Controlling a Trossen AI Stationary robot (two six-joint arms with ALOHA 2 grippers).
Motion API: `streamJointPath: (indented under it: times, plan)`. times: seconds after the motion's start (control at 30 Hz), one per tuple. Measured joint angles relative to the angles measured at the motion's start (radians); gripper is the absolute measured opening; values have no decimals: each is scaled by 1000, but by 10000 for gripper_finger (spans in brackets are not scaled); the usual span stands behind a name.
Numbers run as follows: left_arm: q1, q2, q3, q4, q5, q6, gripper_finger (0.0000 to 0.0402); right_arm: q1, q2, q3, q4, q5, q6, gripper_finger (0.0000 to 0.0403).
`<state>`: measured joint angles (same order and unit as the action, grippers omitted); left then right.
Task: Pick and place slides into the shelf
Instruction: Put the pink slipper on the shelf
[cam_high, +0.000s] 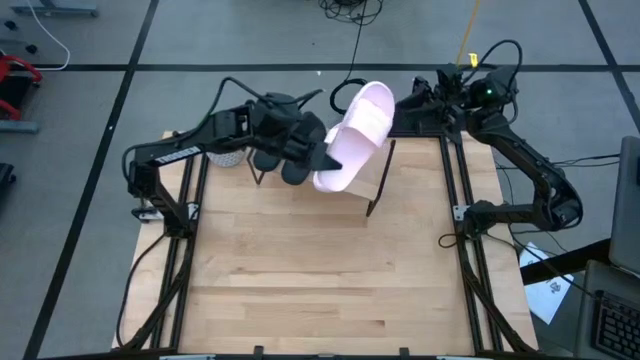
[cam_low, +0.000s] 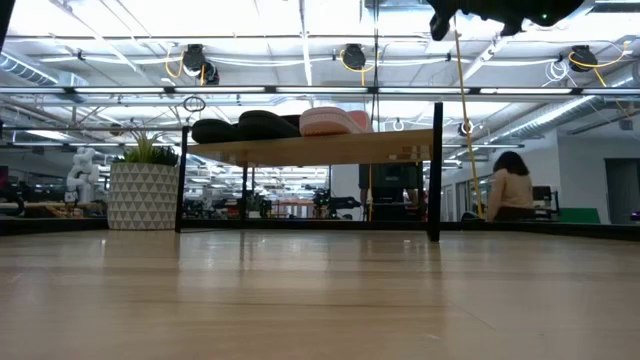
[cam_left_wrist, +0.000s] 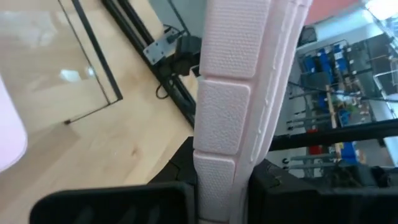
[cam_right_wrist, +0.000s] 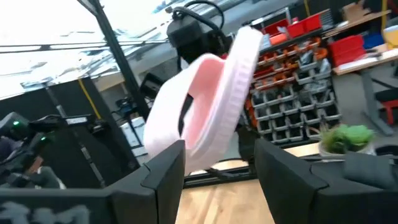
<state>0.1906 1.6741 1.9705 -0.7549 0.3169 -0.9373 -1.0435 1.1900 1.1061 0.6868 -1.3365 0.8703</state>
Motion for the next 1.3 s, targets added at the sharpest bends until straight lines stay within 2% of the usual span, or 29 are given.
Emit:
streamJointPath:
  times: [0.23, 0.4, 0.7, 1.3]
  plan:
    - [-16, -13, -71, 28, 27, -26, 50, -24, 21, 0, -3, -6, 4, 185]
    - [-21, -14, -166, 159, 68, -67, 50, -21, 64, 1, -12, -56, 11, 194]
    - [-4, -13, -270, 213, 109, -90, 50, -12, 96, 1, -8, -82, 31, 201]
    - [38, -13, -276, 281, 128, -54, 50, 41, 121, 1, -66, -103, 30, 200]
